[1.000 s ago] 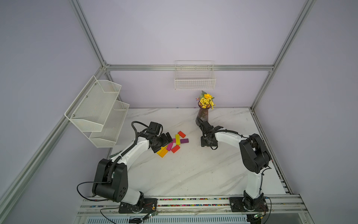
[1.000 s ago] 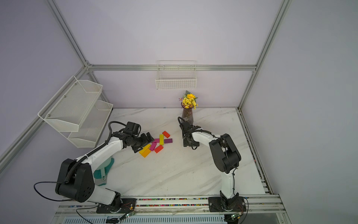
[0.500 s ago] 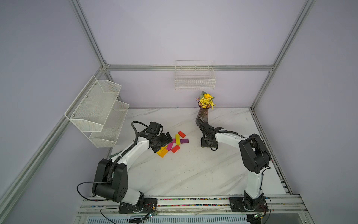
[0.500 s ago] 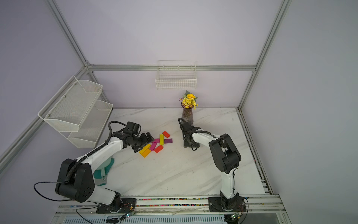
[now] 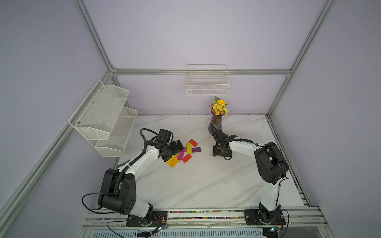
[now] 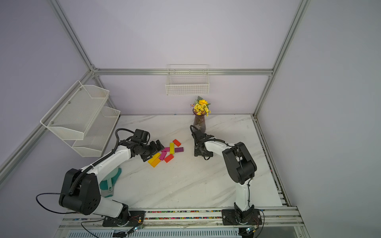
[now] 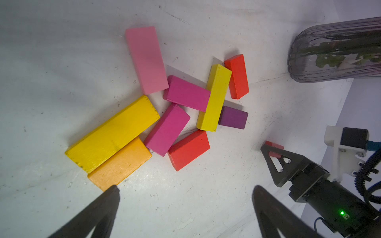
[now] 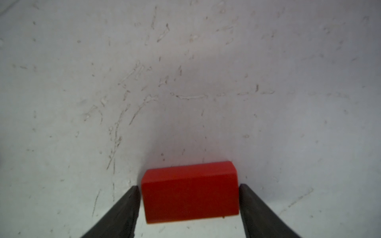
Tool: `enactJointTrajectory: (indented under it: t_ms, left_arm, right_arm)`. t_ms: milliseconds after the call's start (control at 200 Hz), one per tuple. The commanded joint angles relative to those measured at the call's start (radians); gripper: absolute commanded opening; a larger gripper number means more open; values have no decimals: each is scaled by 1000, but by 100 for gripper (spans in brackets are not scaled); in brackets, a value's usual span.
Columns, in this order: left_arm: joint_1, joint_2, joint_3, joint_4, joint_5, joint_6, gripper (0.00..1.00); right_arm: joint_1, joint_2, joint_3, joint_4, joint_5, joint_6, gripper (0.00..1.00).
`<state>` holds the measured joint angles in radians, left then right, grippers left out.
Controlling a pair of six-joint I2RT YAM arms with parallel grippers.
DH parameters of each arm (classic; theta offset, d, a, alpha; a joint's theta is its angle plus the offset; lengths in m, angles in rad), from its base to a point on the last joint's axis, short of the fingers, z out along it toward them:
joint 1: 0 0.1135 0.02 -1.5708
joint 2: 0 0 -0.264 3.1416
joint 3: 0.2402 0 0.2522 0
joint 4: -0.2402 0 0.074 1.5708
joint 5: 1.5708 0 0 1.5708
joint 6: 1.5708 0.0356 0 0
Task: Assemble the letter c with building blocks
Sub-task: Place the building block at the center of the board, then pick up the building block from the center of the board.
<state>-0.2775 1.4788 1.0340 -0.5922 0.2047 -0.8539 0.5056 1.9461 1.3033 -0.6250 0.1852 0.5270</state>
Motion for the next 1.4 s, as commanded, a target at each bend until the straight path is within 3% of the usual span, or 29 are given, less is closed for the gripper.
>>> enactJointTrajectory:
  t_ms: [0,240,540,1395]
  left_arm:
    - [-2,-8,31,-1,-12,9,100]
    - [75,-18,61,-78,-36,66,100]
    - [196,-46,57,-102,-11,96,100]
    - [245,-47,21,-87,16,95,100]
  right_arm:
    - [-3,-76,27,-21,-21,14,77]
    - [43,-54,119,0,-174,-35,78]
    - [204,118,303,-31,-215,-106,80]
    - [351,334,528,-99,-233,-244,87]
